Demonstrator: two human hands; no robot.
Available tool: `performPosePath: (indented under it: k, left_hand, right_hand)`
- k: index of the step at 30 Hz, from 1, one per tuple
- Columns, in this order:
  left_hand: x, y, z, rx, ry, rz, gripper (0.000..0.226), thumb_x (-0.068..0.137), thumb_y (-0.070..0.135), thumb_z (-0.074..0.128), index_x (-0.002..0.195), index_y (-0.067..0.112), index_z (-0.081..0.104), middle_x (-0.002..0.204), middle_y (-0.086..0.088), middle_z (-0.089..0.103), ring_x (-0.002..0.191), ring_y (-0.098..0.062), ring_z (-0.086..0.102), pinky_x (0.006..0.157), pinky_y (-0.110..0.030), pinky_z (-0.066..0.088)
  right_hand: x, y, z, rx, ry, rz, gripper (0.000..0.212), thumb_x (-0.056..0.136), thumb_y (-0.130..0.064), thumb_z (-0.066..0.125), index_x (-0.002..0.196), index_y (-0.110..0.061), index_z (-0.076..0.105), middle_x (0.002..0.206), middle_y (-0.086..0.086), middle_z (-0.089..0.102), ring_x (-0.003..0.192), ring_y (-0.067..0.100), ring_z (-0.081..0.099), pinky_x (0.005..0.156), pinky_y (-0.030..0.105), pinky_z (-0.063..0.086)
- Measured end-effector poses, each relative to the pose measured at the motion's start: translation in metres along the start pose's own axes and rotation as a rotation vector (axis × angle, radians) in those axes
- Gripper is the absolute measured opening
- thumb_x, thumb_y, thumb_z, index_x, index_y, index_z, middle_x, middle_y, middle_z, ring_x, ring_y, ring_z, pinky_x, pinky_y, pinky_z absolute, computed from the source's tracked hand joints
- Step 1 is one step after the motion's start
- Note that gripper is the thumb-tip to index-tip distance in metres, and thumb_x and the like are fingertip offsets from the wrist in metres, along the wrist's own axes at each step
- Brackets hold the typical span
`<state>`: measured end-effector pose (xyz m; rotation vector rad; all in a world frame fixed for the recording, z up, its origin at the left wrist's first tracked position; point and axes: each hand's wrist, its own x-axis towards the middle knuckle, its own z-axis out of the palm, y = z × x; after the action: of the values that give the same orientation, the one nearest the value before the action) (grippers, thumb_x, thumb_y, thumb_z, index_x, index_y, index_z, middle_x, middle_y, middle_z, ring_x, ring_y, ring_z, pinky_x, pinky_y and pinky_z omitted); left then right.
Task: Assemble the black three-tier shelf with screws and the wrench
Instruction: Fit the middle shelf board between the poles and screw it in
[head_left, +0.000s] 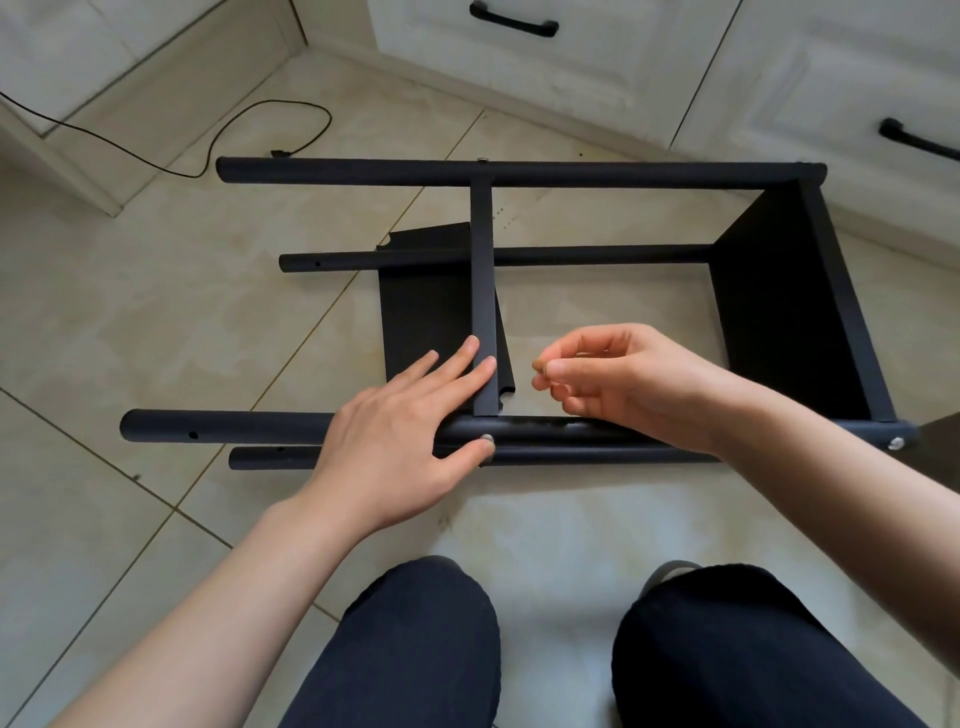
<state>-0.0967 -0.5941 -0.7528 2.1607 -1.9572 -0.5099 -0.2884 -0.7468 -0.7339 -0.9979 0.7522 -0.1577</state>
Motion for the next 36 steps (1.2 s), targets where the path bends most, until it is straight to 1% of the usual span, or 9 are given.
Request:
performPosePath:
  k: [6, 11, 16, 21, 25, 28, 30, 33, 36]
  left_hand:
    - [0.001, -0.002, 0.002, 0.003, 0.021, 0.001, 0.07, 0.092, 0.067, 0.046, 0.152, 0.059, 0.011, 0.154, 0.043, -0.005, 0.151, 0.001, 0.012, 0.111, -0.033, 0.036]
    - [0.001, -0.002, 0.002, 0.013, 0.024, 0.0, 0.071, 0.089, 0.07, 0.041, 0.152, 0.058, 0.011, 0.154, 0.043, -0.005, 0.151, 0.001, 0.013, 0.11, -0.034, 0.037]
    - [0.001, -0.002, 0.001, 0.005, 0.02, 0.001, 0.07, 0.091, 0.068, 0.044, 0.152, 0.058, 0.013, 0.155, 0.042, -0.003, 0.151, 0.001, 0.012, 0.11, -0.034, 0.036]
    - [0.002, -0.002, 0.0, 0.014, -0.001, 0.005, 0.07, 0.089, 0.07, 0.04, 0.153, 0.057, 0.014, 0.157, 0.04, -0.002, 0.152, 0.0, 0.009, 0.111, -0.035, 0.036]
    - [0.003, -0.004, -0.002, 0.015, 0.009, 0.044, 0.071, 0.089, 0.069, 0.042, 0.154, 0.052, 0.02, 0.161, 0.033, 0.002, 0.153, -0.002, 0.0, 0.112, -0.038, 0.037]
    - [0.004, -0.006, -0.004, -0.007, 0.034, 0.077, 0.069, 0.092, 0.063, 0.052, 0.154, 0.045, 0.029, 0.163, 0.029, 0.006, 0.154, -0.003, -0.003, 0.105, -0.04, 0.044]
    - [0.005, -0.007, -0.004, -0.025, 0.045, 0.088, 0.07, 0.09, 0.063, 0.052, 0.154, 0.041, 0.034, 0.163, 0.028, 0.011, 0.154, -0.003, -0.001, 0.104, -0.041, 0.046]
    - [0.005, -0.007, -0.003, -0.022, 0.066, 0.094, 0.071, 0.087, 0.064, 0.048, 0.153, 0.041, 0.035, 0.162, 0.027, 0.017, 0.153, -0.002, 0.004, 0.106, -0.04, 0.044]
    - [0.005, -0.007, -0.001, -0.014, 0.086, 0.097, 0.071, 0.087, 0.065, 0.048, 0.153, 0.043, 0.034, 0.161, 0.028, 0.019, 0.153, -0.003, 0.011, 0.106, -0.037, 0.043]
  right_hand:
    - [-0.002, -0.002, -0.003, 0.224, -0.1, 0.022, 0.024, 0.081, -0.007, 0.066, 0.101, -0.009, 0.078, 0.096, 0.018, 0.073, 0.072, 0.014, 0.065, 0.074, 0.023, 0.057]
    - [-0.002, -0.002, -0.001, 0.246, -0.104, 0.024, 0.021, 0.082, -0.009, 0.064, 0.097, -0.007, 0.078, 0.095, 0.019, 0.073, 0.072, 0.014, 0.067, 0.072, 0.023, 0.057]
    - [0.001, -0.002, -0.003, 0.165, -0.063, 0.042, 0.013, 0.079, -0.01, 0.069, 0.089, -0.005, 0.073, 0.094, 0.02, 0.073, 0.071, 0.016, 0.069, 0.069, 0.023, 0.058]
    - [0.009, -0.004, -0.008, -0.032, -0.024, 0.073, 0.025, 0.084, -0.012, 0.067, 0.106, -0.001, 0.061, 0.099, 0.019, 0.074, 0.078, 0.018, 0.071, 0.069, 0.022, 0.057]
    - [0.024, -0.001, -0.01, -0.206, -0.002, 0.148, 0.014, 0.094, -0.013, 0.064, 0.104, -0.005, 0.063, 0.102, 0.015, 0.075, 0.085, 0.017, 0.072, 0.073, 0.023, 0.058]
    - [0.038, 0.006, -0.009, -0.319, 0.017, 0.227, 0.009, 0.093, -0.017, 0.066, 0.098, -0.011, 0.069, 0.092, 0.002, 0.076, 0.078, 0.01, 0.067, 0.074, 0.02, 0.056]
    - [0.047, 0.011, -0.006, -0.303, 0.027, 0.265, 0.007, 0.092, -0.013, 0.067, 0.097, -0.009, 0.071, 0.085, 0.002, 0.072, 0.072, 0.009, 0.064, 0.073, 0.019, 0.056]
    - [0.057, 0.014, 0.0, -0.238, -0.039, 0.297, 0.004, 0.091, -0.004, 0.065, 0.092, -0.004, 0.069, 0.085, 0.009, 0.069, 0.071, 0.011, 0.066, 0.074, 0.018, 0.057]
    - [0.063, 0.015, 0.006, -0.278, -0.141, 0.314, 0.009, 0.092, -0.004, 0.063, 0.086, -0.005, 0.069, 0.085, 0.009, 0.07, 0.075, 0.015, 0.067, 0.078, 0.021, 0.057]
